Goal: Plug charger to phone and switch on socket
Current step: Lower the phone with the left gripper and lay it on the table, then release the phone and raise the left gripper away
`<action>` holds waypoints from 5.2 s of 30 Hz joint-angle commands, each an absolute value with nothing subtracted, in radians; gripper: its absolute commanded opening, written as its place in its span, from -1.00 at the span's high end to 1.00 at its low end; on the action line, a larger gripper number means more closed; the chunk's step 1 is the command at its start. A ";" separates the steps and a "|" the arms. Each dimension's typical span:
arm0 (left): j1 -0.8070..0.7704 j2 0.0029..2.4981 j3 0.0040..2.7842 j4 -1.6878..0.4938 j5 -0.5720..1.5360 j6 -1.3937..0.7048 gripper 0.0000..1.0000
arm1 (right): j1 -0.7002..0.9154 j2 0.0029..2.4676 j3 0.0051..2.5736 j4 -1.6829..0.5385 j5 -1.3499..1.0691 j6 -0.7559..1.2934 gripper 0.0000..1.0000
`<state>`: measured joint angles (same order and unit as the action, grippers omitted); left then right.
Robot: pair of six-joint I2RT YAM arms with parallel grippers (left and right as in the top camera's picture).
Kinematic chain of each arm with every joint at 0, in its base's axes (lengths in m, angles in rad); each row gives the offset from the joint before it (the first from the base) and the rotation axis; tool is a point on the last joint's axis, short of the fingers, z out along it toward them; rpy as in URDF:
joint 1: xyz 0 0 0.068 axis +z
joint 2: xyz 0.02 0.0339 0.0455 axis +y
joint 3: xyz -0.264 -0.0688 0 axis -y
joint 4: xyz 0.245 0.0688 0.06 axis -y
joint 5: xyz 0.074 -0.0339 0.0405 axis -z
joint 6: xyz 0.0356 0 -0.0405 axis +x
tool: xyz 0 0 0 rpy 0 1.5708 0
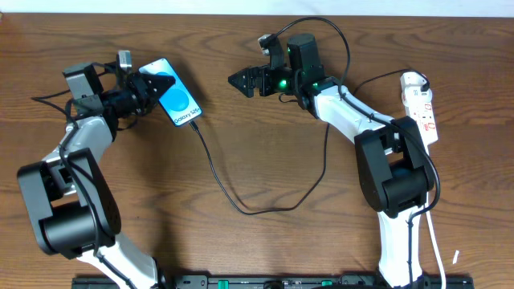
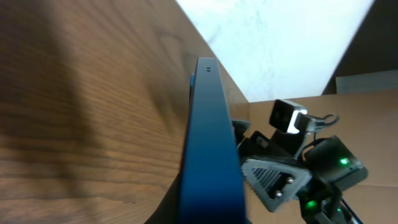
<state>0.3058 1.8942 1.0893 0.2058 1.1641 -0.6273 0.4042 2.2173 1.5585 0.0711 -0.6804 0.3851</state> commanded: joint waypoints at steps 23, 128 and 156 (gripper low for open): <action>0.302 2.019 1.102 -0.009 0.891 -0.587 0.85 | 0.399 2.201 1.574 0.066 -0.680 0.369 -0.98; 0.302 1.897 1.107 -0.340 0.540 -0.592 -0.76 | 0.401 2.201 1.574 0.058 -0.680 0.369 -0.99; 0.302 1.660 1.107 -0.404 0.504 -0.436 -0.77 | 0.401 2.201 1.574 0.056 -0.680 0.369 -0.99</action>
<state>0.2981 1.7103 1.1179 -0.3981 0.5163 -0.5121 0.4042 2.2173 1.5585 0.0578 -0.6800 0.3847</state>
